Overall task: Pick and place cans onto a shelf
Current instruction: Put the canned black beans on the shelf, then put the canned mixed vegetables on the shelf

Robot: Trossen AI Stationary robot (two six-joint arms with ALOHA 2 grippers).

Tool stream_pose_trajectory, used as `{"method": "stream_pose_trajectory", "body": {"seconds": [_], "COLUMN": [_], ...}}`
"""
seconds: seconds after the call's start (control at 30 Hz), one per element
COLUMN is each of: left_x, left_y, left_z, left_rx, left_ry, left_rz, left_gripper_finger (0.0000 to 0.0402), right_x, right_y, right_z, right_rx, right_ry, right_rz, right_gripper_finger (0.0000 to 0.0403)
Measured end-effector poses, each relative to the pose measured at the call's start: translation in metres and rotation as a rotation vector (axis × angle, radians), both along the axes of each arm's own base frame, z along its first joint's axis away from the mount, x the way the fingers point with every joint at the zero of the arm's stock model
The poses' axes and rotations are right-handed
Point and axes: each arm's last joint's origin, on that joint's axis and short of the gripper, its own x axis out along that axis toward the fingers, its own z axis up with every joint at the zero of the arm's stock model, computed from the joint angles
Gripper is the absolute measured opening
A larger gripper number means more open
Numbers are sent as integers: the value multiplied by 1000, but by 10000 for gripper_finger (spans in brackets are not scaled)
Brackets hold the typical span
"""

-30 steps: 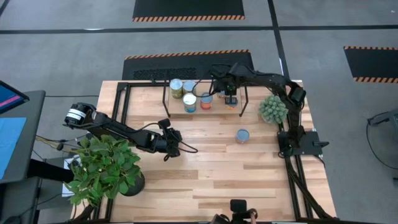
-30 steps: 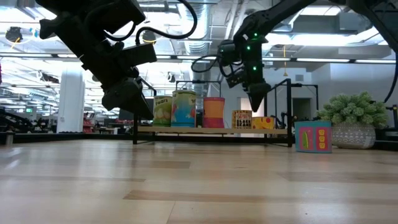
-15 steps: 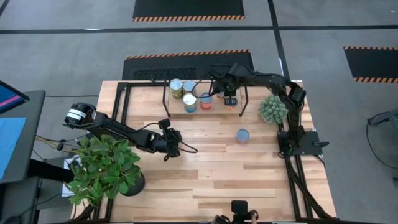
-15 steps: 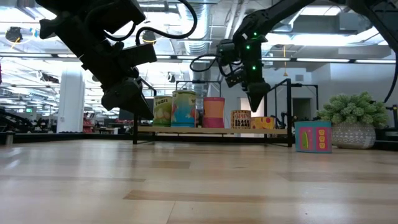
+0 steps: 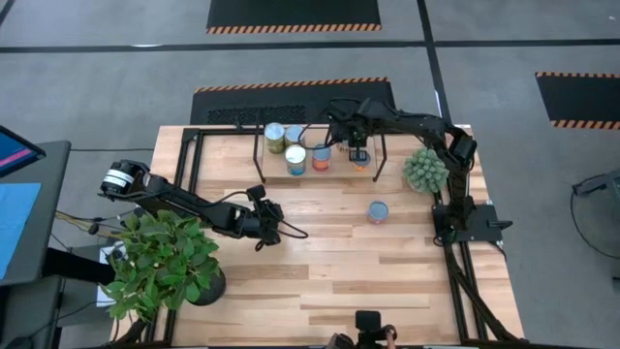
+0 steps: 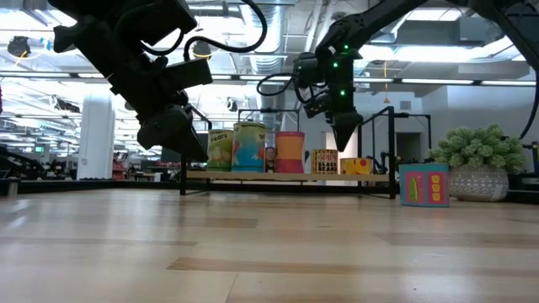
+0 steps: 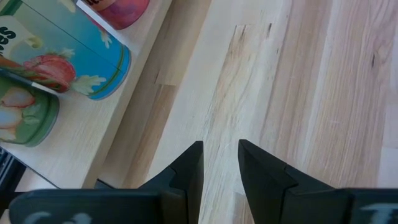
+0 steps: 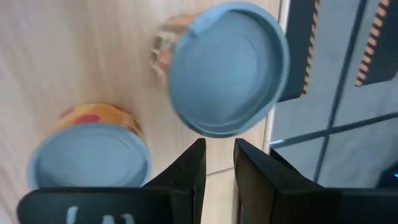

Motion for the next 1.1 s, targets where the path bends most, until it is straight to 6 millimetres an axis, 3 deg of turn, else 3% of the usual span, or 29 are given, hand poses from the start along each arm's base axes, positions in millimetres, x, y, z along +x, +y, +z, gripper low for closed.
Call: {"method": "stream_pose_trajectory", "body": {"seconds": [0.4,0.6,0.73,0.83,0.97,1.1], "left_x": [0,0,0,0,0,-1], "left_y": [0,0,0,0,0,0], "left_z": [0,0,0,0,0,0], "left_rx": [-1,-1,0,0,-1,-1], "left_ry": [0,1,1,1,1,6], "left_rz": [-1,-1,0,-1,-1,1], "left_gripper_finger": [93,93,93,93,93,93], "right_x": [2,7,14,12,17,12], "right_y": [3,20,49,80,125,171], "right_z": [3,27,48,60,63,64], "right_rx": [-15,-6,67,254,495,525], "right_ry": [-15,8,15,34,-14,10], "right_rz": [10,9,9,-28,-20,104], "right_gripper_finger": [107,107,107,107,107,107]}}
